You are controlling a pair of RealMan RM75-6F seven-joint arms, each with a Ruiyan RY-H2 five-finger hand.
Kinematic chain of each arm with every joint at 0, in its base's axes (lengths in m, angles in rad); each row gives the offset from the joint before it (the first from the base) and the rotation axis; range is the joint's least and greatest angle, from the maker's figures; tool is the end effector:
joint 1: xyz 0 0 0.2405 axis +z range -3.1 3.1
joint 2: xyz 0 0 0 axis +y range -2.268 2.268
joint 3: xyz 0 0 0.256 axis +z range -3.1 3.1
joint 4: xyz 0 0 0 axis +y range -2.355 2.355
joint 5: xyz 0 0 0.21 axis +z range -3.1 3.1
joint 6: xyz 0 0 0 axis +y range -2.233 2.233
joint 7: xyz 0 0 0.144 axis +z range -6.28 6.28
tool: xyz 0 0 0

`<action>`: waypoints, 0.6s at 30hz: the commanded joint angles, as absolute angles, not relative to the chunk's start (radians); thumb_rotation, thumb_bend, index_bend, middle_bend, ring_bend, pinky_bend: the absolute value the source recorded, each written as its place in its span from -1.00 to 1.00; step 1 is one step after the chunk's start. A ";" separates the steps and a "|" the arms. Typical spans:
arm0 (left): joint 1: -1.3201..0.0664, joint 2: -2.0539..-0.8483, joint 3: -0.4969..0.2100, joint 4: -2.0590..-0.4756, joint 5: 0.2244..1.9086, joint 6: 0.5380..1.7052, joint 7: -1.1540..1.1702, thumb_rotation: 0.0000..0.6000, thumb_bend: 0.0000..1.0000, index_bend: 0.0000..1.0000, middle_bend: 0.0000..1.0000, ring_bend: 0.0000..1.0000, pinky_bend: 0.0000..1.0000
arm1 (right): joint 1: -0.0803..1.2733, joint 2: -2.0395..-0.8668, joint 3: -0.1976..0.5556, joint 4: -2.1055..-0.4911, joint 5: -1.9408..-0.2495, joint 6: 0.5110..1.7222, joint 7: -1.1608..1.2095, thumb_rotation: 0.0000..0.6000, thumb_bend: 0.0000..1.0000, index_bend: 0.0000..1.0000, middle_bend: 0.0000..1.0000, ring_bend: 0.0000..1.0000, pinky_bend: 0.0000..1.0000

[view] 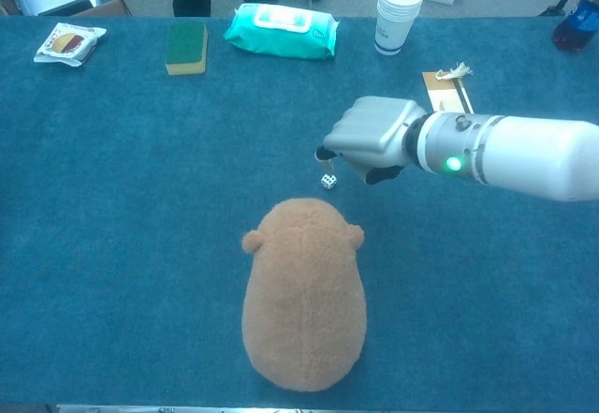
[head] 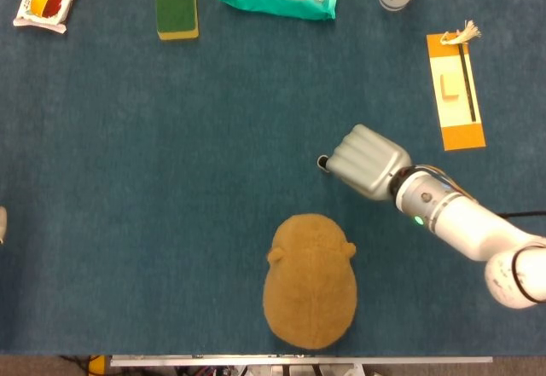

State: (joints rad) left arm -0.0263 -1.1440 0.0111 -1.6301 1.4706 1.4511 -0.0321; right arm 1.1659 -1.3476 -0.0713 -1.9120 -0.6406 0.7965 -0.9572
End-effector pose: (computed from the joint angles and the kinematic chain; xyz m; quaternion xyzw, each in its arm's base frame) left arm -0.3249 0.1483 0.1382 -0.5753 -0.4603 -0.3592 0.5728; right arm -0.0811 -0.2871 -0.0246 0.9267 -0.1896 0.1367 0.2943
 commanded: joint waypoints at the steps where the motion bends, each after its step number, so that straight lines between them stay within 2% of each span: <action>1: -0.025 -1.147 0.012 -1.624 1.470 1.450 -0.038 1.00 -0.15 -0.36 -0.53 -0.66 -0.17 | 1.180 -1.368 -0.085 -1.894 -0.629 0.799 -0.954 1.00 1.00 -0.37 1.00 1.00 1.00; 18: -0.022 -1.162 0.013 -1.602 1.468 1.447 -0.054 1.00 -0.15 -0.36 -0.53 -0.66 -0.17 | 1.223 -1.433 -0.145 -1.836 -0.614 0.809 -0.918 1.00 1.00 -0.37 1.00 1.00 1.00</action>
State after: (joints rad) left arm -0.0221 -1.1618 0.0128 -1.6022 1.4681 1.4470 -0.0543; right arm 1.2218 -1.4312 -0.1434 -1.8380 -0.6162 0.8078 -0.9185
